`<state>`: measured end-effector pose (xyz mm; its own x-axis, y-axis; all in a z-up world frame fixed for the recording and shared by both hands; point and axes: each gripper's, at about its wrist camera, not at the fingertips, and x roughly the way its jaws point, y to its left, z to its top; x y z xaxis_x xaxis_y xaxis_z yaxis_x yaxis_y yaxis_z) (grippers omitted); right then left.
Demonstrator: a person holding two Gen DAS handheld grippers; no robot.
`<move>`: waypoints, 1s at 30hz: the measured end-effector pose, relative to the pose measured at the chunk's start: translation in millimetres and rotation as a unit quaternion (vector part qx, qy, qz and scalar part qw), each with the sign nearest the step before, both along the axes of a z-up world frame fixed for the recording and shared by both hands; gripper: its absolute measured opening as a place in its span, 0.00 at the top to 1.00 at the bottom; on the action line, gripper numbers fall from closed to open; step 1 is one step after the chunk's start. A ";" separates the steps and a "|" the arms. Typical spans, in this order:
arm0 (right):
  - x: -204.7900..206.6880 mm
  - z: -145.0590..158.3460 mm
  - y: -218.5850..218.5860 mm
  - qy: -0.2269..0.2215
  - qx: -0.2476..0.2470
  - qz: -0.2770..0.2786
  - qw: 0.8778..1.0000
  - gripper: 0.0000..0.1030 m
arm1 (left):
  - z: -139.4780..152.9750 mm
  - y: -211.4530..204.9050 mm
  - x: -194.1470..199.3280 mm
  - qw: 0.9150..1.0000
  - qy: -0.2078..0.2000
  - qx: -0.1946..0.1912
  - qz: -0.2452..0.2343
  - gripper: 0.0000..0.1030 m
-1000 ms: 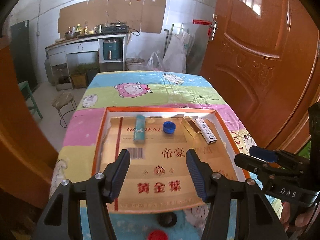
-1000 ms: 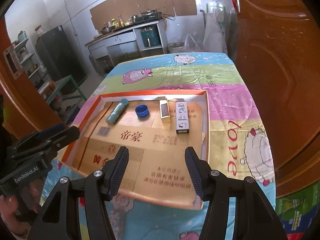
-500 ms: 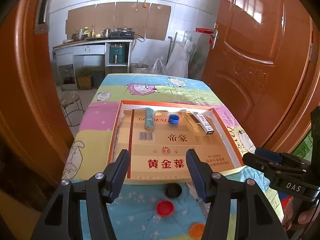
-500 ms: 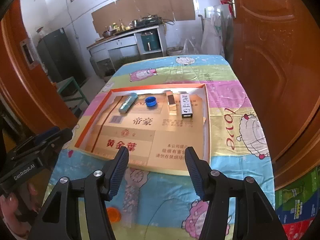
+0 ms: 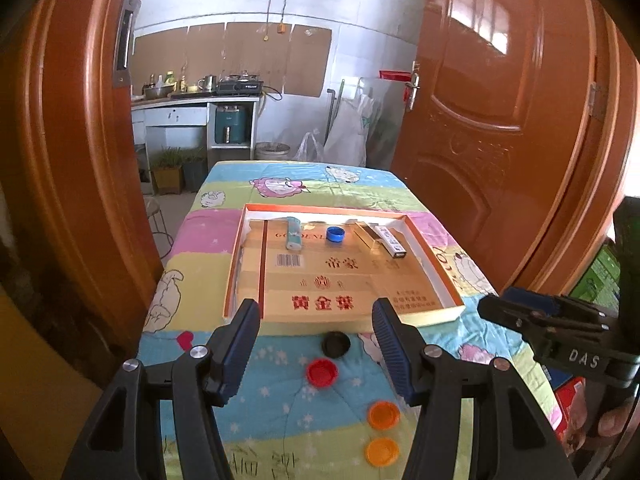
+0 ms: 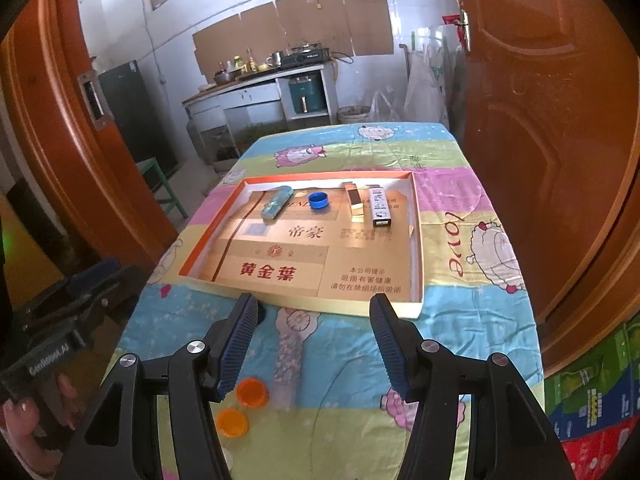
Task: Organize rigid objects
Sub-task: 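Withdraw both tools from the tray toward the items on the tablecloth, then grasp the white QR-lid jar with the left tool while the right tool grasps the clear patterned tube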
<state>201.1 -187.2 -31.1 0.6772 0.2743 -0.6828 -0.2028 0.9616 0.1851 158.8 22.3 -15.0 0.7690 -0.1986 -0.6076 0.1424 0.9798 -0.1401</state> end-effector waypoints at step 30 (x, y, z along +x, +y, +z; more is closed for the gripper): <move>-63.5 -7.2 9.5 -0.001 -0.003 -0.004 1.000 0.42 | -64.5 -28.0 -87.9 0.997 0.007 0.012 -0.075 0.44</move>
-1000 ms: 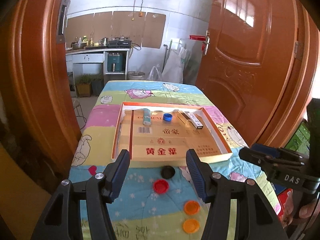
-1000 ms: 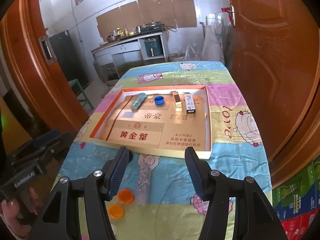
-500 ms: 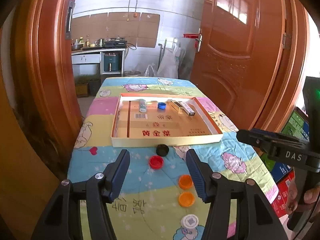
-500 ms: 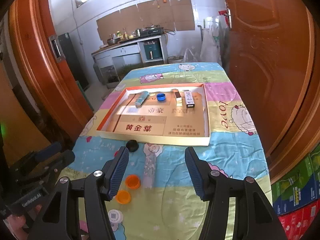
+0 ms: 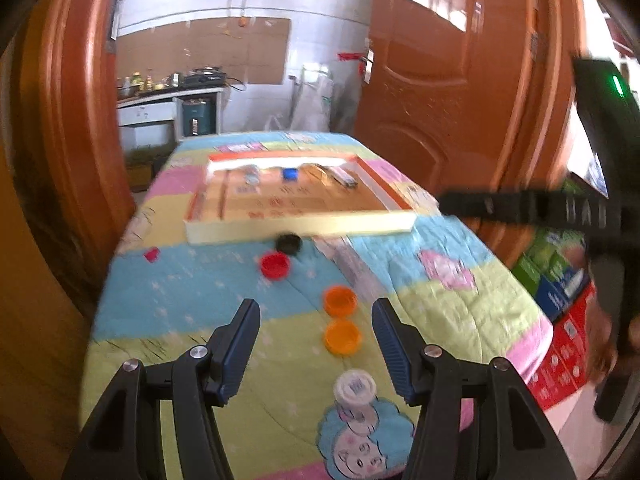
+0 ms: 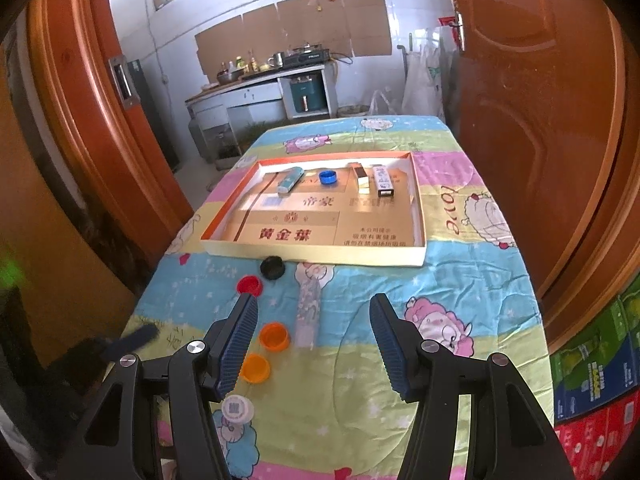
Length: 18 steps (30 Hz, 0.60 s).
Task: Organize rigid objects
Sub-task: 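Grasp the white QR-lid jar with the left tool while the right tool grasps the clear patterned tube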
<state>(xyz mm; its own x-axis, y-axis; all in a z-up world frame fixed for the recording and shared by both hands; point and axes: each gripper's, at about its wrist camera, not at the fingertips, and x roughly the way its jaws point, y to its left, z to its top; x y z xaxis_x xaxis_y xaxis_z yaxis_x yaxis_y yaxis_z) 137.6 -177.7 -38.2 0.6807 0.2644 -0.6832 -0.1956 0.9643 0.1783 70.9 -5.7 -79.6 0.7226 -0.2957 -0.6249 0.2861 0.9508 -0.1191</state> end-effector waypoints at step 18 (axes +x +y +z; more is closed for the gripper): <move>0.4 -14.9 0.7 0.017 -0.003 0.000 1.000 0.42 | -61.4 -23.0 -14.0 0.999 0.018 0.034 -0.034 0.71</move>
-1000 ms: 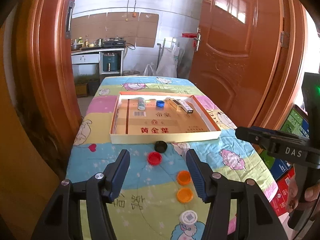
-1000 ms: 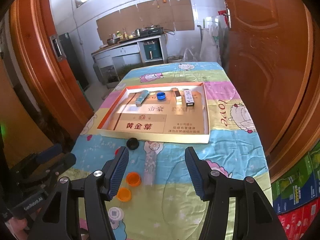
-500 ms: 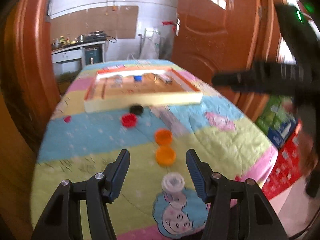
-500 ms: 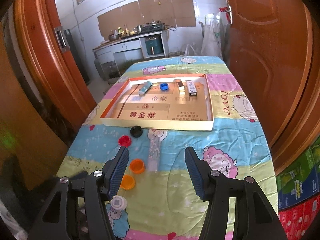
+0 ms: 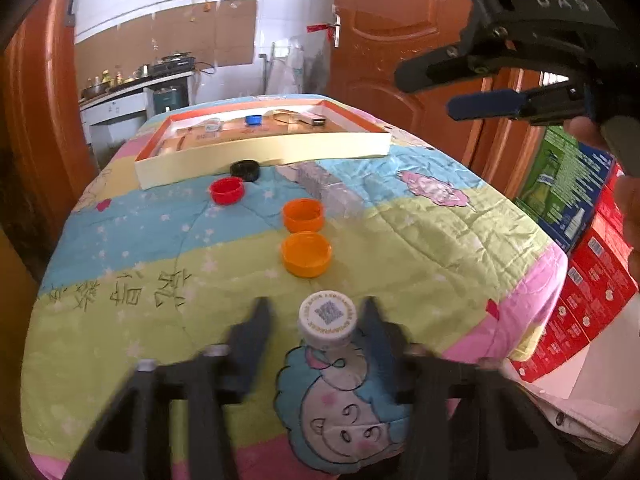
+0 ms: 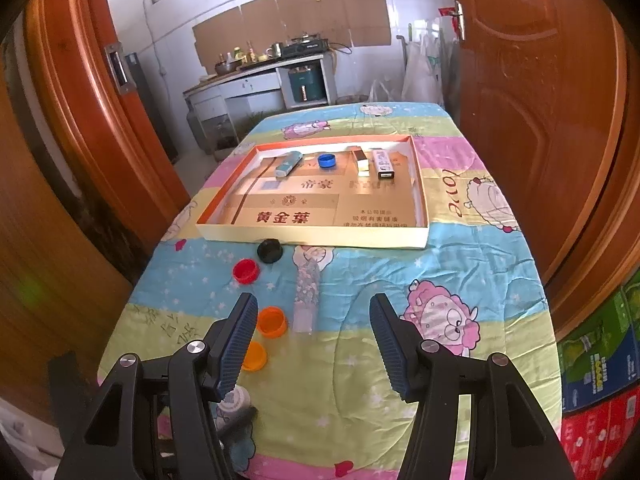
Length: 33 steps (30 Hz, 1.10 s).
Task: Organize rigid objects
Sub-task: 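Grasp the white QR-lid jar with the left tool while the right tool grasps the clear patterned tube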
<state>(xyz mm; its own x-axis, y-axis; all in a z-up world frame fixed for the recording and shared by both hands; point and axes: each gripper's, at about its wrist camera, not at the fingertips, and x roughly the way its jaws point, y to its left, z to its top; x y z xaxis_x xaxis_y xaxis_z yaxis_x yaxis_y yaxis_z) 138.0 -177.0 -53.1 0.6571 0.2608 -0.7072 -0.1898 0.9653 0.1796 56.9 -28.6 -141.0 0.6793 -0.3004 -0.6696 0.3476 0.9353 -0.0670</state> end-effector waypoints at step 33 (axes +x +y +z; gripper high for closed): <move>79.3 -76.8 53.8 0.054 -0.081 0.004 0.995 0.61 | 28.7 53.4 6.5 0.996 -0.007 -0.079 0.040 0.70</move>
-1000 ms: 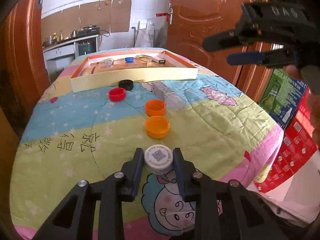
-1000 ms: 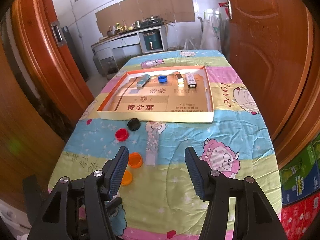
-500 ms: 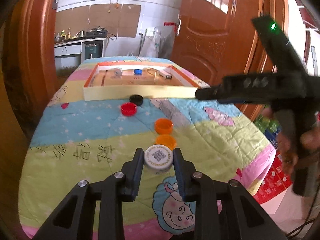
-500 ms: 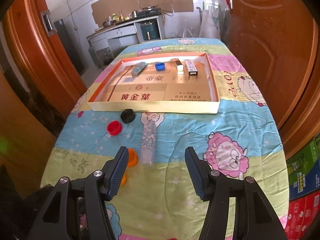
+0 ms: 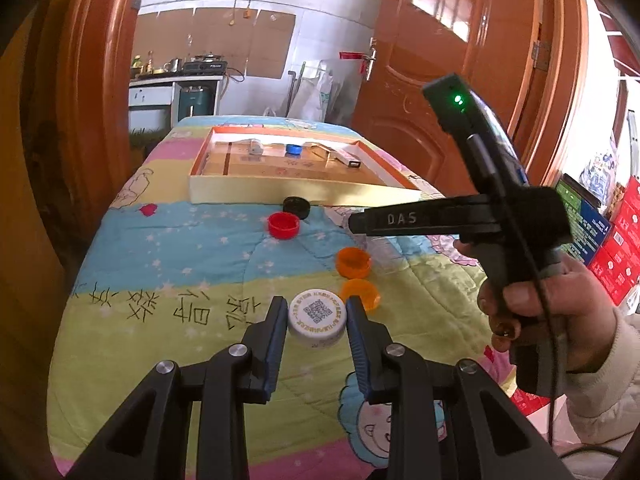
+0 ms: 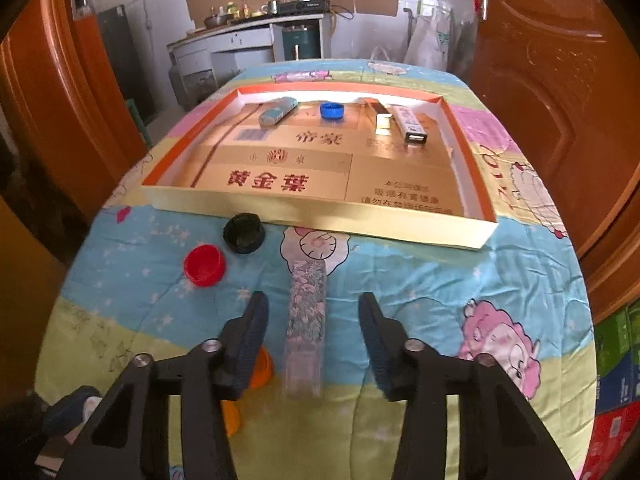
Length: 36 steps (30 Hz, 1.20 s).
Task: Organize rigid objects
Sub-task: 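Grasp the white QR-lid jar with the left tool while the right tool grasps the clear patterned tube, then carry the white jar with the left tool while the right tool carries the clear tube into the tray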
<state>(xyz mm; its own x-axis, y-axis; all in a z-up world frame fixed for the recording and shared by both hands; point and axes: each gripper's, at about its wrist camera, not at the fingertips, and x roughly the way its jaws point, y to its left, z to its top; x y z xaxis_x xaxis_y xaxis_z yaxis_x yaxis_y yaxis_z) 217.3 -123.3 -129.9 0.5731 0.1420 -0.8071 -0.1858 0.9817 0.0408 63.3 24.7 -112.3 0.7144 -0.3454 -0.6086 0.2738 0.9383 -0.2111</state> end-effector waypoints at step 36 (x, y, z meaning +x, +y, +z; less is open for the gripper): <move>-56.2 58.0 -15.9 -0.086 0.036 -0.007 0.996 0.81 | 29.4 1.8 9.1 0.999 -0.024 0.008 0.022 0.70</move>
<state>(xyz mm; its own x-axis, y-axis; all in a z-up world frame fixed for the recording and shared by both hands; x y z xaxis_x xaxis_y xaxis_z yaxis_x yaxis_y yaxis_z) 161.1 -139.2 -71.9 0.7044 0.1878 -0.6846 -0.1827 0.9798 0.0808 72.4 26.5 -82.9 0.7563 -0.3044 -0.5791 0.2423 0.9525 -0.1842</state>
